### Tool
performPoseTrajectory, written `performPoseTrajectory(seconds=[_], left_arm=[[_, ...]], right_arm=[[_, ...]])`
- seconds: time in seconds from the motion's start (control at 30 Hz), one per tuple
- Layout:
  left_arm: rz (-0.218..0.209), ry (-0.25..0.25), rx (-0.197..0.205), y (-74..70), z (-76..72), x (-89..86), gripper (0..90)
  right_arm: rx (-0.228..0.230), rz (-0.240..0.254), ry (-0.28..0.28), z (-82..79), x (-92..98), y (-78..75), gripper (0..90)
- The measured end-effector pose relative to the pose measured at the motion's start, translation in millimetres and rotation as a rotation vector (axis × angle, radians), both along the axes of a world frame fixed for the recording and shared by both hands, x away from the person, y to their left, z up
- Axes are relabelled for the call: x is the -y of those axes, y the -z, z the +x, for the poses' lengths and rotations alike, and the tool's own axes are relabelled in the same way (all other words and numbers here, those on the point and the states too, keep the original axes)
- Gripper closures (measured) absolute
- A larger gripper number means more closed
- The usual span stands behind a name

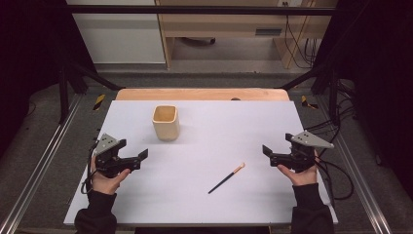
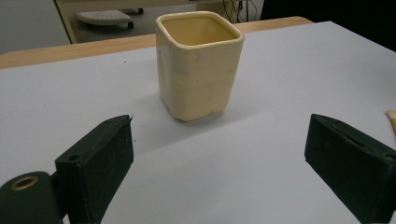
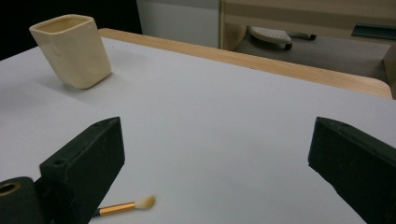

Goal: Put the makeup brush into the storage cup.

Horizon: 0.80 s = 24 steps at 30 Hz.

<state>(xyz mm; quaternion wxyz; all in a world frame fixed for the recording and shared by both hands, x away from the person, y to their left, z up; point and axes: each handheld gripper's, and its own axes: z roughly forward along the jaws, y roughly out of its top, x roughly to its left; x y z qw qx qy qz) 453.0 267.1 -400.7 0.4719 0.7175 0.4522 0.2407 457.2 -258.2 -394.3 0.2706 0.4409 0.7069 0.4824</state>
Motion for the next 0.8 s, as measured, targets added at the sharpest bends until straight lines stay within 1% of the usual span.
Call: performPoseTrajectory(seconds=[0.1, 0.23, 0.37, 0.43, 0.57, 0.8], left_arm=[[0.004, 0.006, 0.000, 0.2, -0.2, 2.8, 7.6], [0.013, 0.011, -0.003, 1.0, -0.6, 5.6, 7.7], [0.020, 0.007, -0.005, 2.4, -0.7, 5.8, 7.7], [0.020, 0.005, -0.006, 3.3, -0.9, 5.6, 7.7], [0.023, 0.003, -0.006, 4.5, -1.5, 5.2, 7.7], [0.029, 0.001, -0.009, 8.1, -3.3, 5.1, 7.9]], right_arm=[[0.000, -0.004, -0.002, -0.4, 0.1, -0.3, 3.9], [-0.002, 0.003, -0.001, -1.5, -0.8, -1.2, 4.0], [-0.005, -0.022, -0.004, -2.3, -5.4, -2.0, 4.6], [-0.017, -0.032, -0.009, -3.1, -10.2, -2.0, 4.8], [-0.033, -0.071, -0.026, -4.6, -22.7, -0.8, 5.1], [-0.070, -0.100, -0.057, -7.9, -46.9, 3.7, 6.7]])
